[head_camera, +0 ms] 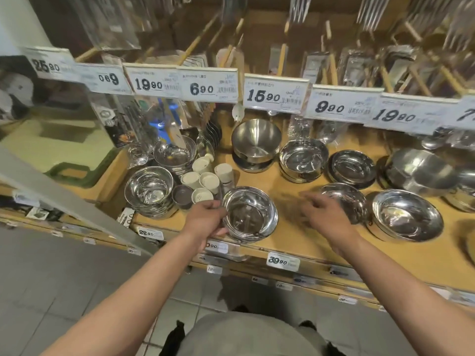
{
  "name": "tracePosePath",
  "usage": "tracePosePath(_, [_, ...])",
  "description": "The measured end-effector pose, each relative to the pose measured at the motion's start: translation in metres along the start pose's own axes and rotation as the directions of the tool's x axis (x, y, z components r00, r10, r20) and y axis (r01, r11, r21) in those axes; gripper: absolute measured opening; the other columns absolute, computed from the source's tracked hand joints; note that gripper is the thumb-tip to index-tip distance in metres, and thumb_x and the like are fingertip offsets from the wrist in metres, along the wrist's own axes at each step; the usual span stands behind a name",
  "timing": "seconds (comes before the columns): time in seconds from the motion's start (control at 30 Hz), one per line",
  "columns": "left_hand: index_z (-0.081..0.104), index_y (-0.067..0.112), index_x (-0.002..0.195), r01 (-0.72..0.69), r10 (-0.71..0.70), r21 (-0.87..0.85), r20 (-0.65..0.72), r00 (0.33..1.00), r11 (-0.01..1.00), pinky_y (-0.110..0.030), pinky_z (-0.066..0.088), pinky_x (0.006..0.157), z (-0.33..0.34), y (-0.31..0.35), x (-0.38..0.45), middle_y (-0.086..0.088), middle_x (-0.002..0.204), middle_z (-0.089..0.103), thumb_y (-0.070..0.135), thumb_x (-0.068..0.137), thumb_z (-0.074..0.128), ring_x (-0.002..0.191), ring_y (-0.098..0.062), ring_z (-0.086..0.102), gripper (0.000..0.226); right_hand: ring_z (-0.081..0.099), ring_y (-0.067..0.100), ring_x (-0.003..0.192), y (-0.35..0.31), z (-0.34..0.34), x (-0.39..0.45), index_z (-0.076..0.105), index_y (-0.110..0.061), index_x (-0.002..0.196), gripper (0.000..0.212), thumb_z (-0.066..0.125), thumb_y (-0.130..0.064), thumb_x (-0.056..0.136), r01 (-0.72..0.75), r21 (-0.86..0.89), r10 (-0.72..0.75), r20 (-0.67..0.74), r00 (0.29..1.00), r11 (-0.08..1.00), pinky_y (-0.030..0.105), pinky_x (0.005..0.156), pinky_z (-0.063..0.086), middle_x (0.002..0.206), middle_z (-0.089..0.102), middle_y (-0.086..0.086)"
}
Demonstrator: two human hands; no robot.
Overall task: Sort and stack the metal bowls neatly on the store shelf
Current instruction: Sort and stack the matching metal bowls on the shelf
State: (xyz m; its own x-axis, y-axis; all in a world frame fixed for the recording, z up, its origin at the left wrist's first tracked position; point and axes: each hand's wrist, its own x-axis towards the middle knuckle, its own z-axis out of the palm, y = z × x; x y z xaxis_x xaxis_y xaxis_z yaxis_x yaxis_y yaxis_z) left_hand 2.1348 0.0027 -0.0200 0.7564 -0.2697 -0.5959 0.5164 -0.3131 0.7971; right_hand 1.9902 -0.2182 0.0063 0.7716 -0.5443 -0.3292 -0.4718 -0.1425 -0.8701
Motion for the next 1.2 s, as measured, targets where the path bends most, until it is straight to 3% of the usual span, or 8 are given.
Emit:
tracePosePath(0.1, [0.070, 0.004, 0.083, -0.036, 0.036, 0.008, 0.040, 0.999, 0.999, -0.037, 0.064, 0.063, -0.003, 0.006, -0.002, -0.007, 0.072, 0.070, 0.004, 0.095, 0.064, 0.061, -0.018, 0.065, 0.013, 0.074, 0.007, 0.086, -0.012, 0.028, 0.010, 0.074, -0.036, 0.106, 0.020, 0.076, -0.031, 0.086, -0.108, 0.109, 0.085, 0.203, 0.975, 0.988, 0.024, 0.070, 0.058, 0.103, 0.077, -0.007])
tracePosePath(0.23, [0.070, 0.011, 0.087, -0.100, 0.099, -0.049, -0.027, 0.995, 0.994, -0.023, 0.055, 0.051, -0.008, 0.009, -0.003, -0.002, 0.072, 0.069, 0.011, 0.093, 0.070, 0.051, -0.009, 0.062, 0.006, 0.075, 0.010, 0.070, -0.014, 0.041, 0.016, 0.075, -0.007, 0.095, 0.013, 0.074, 0.001, 0.085, -0.234, 0.230, 0.199, 0.168, 0.966, 0.944, 0.019, 0.055, 0.057, 0.092, 0.076, -0.002])
tracePosePath(0.47, [0.057, 0.012, 0.137, -0.174, 0.174, 0.003, -0.013, 0.985, 0.985, -0.032, 0.050, 0.104, 0.010, -0.010, -0.010, 0.000, 0.122, 0.066, 0.007, 0.092, 0.071, 0.114, -0.016, 0.063, 0.048, 0.064, 0.019, 0.063, -0.006, 0.062, 0.017, 0.072, -0.014, 0.065, 0.015, 0.075, -0.013, 0.080, -0.212, -0.232, 0.199, -0.080, 0.977, 0.949, 0.038, 0.070, 0.057, 0.070, 0.075, 0.006])
tracePosePath(0.63, [0.063, 0.035, 0.116, -0.220, 0.242, 0.208, -0.086, 0.967, 0.953, -0.007, 0.046, 0.058, 0.012, -0.030, -0.016, 0.018, 0.085, 0.072, 0.020, 0.096, 0.062, 0.076, 0.006, 0.065, 0.024, 0.060, 0.008, 0.046, -0.002, 0.070, 0.014, 0.067, -0.019, 0.058, 0.024, 0.075, -0.014, 0.080, -0.220, -0.174, 0.193, -0.162, 0.968, 0.960, 0.023, 0.052, 0.052, 0.047, 0.065, -0.007])
tracePosePath(0.83, [0.058, 0.018, 0.133, -0.129, 0.160, 0.273, -0.094, 0.983, 0.953, -0.010, 0.050, 0.063, 0.010, -0.045, -0.018, 0.009, 0.097, 0.072, 0.021, 0.100, 0.054, 0.077, 0.002, 0.068, 0.033, 0.060, 0.014, 0.066, -0.003, 0.073, 0.017, 0.064, -0.027, 0.061, 0.022, 0.072, -0.022, 0.081, -0.182, -0.262, 0.136, -0.185, 0.973, 0.948, 0.029, 0.063, 0.043, 0.059, 0.063, -0.007])
tracePosePath(0.97, [0.069, 0.026, 0.094, -0.099, 0.100, 0.243, 0.009, 0.995, 0.965, -0.049, 0.061, 0.087, 0.023, -0.034, -0.014, -0.004, 0.094, 0.076, 0.020, 0.099, 0.054, 0.094, -0.030, 0.074, 0.017, 0.053, 0.008, 0.062, -0.001, 0.061, 0.022, 0.072, -0.018, 0.074, 0.008, 0.071, -0.023, 0.080, -0.211, -0.323, 0.154, -0.193, 0.969, 0.923, 0.025, 0.054, 0.036, 0.060, 0.061, -0.008])
tracePosePath(1.1, [0.073, 0.009, 0.092, -0.134, 0.126, 0.258, 0.048, 0.991, 0.957, -0.057, 0.059, 0.084, 0.040, -0.025, -0.005, -0.020, 0.095, 0.075, 0.015, 0.093, 0.056, 0.099, -0.043, 0.070, 0.018, 0.066, 0.017, 0.067, 0.008, 0.046, 0.027, 0.075, -0.012, 0.071, 0.017, 0.073, -0.025, 0.082, -0.292, -0.231, 0.246, -0.206, 0.947, 0.928, 0.027, 0.060, 0.053, 0.067, 0.072, 0.002])
tracePosePath(1.2, [0.073, 0.003, 0.089, -0.173, 0.169, 0.287, 0.038, 0.985, 0.942, -0.058, 0.059, 0.084, 0.049, -0.017, 0.000, -0.019, 0.090, 0.075, 0.024, 0.077, 0.057, 0.091, -0.040, 0.073, 0.029, 0.060, -0.001, 0.053, 0.012, 0.040, 0.028, 0.069, -0.021, 0.065, 0.022, 0.074, -0.029, 0.085, -0.300, -0.176, 0.261, -0.212, 0.942, 0.938, 0.011, 0.043, 0.041, 0.055, 0.066, -0.010])
